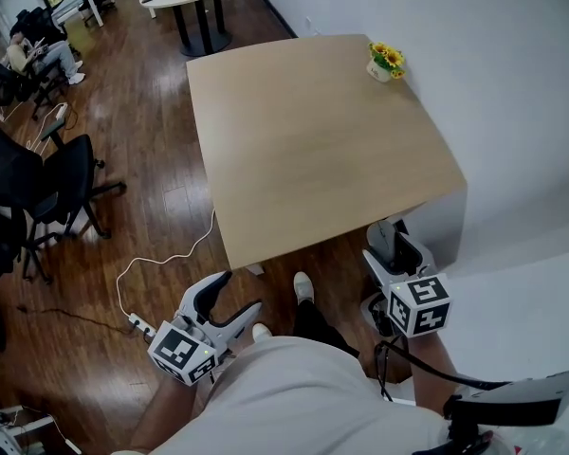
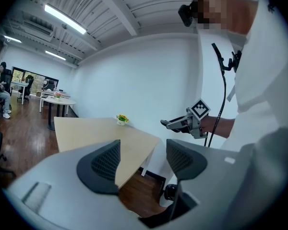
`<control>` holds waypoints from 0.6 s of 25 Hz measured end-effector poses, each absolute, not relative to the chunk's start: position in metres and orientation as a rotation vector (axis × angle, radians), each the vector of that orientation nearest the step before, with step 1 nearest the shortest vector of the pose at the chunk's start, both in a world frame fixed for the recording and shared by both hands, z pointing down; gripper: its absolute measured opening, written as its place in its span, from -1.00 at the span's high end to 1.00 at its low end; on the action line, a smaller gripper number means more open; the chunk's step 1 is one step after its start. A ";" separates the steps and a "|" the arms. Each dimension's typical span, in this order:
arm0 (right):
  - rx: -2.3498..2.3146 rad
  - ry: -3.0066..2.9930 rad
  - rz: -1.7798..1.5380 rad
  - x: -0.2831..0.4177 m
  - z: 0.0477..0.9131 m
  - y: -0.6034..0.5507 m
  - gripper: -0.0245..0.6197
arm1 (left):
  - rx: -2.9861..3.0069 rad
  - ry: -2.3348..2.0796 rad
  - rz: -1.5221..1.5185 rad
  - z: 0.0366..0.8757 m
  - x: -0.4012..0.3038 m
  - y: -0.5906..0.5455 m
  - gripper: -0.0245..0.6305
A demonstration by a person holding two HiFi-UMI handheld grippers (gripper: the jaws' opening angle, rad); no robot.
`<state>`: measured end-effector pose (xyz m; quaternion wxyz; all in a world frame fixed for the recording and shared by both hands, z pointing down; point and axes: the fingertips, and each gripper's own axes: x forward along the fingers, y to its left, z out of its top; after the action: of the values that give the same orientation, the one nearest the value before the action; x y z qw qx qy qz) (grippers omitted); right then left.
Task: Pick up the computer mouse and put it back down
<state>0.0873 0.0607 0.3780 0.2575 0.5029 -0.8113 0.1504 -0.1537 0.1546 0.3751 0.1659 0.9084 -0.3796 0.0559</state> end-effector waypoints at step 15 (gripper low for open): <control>1.337 -2.063 0.562 0.130 0.525 -0.121 0.00 | 2.437 -1.236 0.208 0.380 -0.135 0.094 0.05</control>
<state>0.1300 -0.1213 0.5255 0.3050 0.5048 -0.7792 0.2122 -0.1354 0.0935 0.3803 0.1992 0.8714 -0.4421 0.0743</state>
